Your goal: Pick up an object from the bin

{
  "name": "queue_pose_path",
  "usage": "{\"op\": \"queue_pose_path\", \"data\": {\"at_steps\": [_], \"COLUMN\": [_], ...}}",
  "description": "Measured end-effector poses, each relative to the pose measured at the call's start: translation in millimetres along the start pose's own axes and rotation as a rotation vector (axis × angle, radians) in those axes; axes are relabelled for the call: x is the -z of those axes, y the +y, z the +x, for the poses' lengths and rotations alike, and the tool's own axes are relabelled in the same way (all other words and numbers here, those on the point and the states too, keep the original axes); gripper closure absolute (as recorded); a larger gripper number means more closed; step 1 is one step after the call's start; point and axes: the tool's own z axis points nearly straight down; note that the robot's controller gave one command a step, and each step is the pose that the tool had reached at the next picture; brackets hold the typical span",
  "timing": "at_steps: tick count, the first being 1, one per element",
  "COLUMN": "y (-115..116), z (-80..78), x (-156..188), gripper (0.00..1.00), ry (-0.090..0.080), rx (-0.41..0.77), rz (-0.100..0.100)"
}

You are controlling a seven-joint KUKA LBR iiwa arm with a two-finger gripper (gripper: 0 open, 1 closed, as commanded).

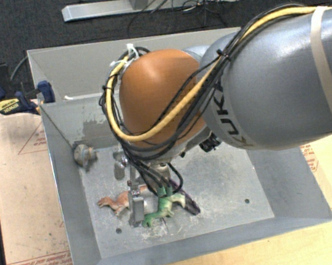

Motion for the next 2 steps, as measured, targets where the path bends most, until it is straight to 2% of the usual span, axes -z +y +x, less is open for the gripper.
{"op": "queue_pose_path", "data": {"at_steps": [1, 2], "y": [-66.0, -59.1], "z": [-38.5, -30.1], "x": [-140.3, -170.4], "gripper": [0.0, 0.0], "ry": [0.001, 0.0], "rx": [-0.097, -0.255], "rz": [-0.001, -0.001]}}
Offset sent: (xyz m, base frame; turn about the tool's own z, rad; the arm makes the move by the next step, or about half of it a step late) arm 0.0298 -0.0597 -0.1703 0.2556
